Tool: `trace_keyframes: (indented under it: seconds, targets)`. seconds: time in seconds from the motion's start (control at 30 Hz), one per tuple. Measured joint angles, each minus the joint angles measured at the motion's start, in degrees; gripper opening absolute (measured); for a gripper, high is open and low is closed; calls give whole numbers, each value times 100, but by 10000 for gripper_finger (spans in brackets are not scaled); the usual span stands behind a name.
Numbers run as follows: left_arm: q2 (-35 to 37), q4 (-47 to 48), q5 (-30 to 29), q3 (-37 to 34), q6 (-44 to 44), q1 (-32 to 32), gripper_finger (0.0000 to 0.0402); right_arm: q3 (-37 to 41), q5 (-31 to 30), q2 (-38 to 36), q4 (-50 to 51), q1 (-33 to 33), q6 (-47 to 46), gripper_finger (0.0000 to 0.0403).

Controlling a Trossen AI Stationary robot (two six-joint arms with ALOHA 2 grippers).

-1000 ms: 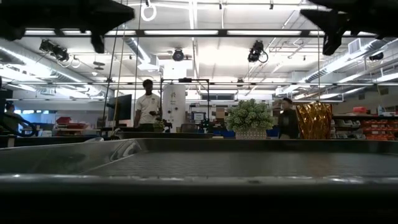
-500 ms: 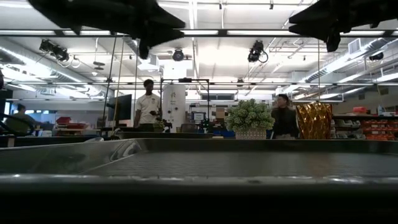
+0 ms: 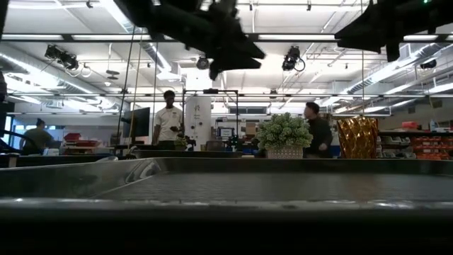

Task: Pick and place plate/cup/fork/spoon on tray
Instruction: Put the brown cup on the black serving tray

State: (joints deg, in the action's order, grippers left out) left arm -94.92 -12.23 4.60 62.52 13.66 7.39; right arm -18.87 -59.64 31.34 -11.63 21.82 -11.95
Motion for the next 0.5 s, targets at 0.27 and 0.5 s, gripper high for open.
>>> trace_keyframes:
  seconds: [0.27, 0.5]
  targets:
    - [-1190, 688, 924, 1686, -547, 311, 164, 0, -31, -319, 423, 38, -2, 128]
    - [-2127, 975, 1033, 2953, -1125, 477, 154, 0, 579, -468, 460, 199, 159, 128]
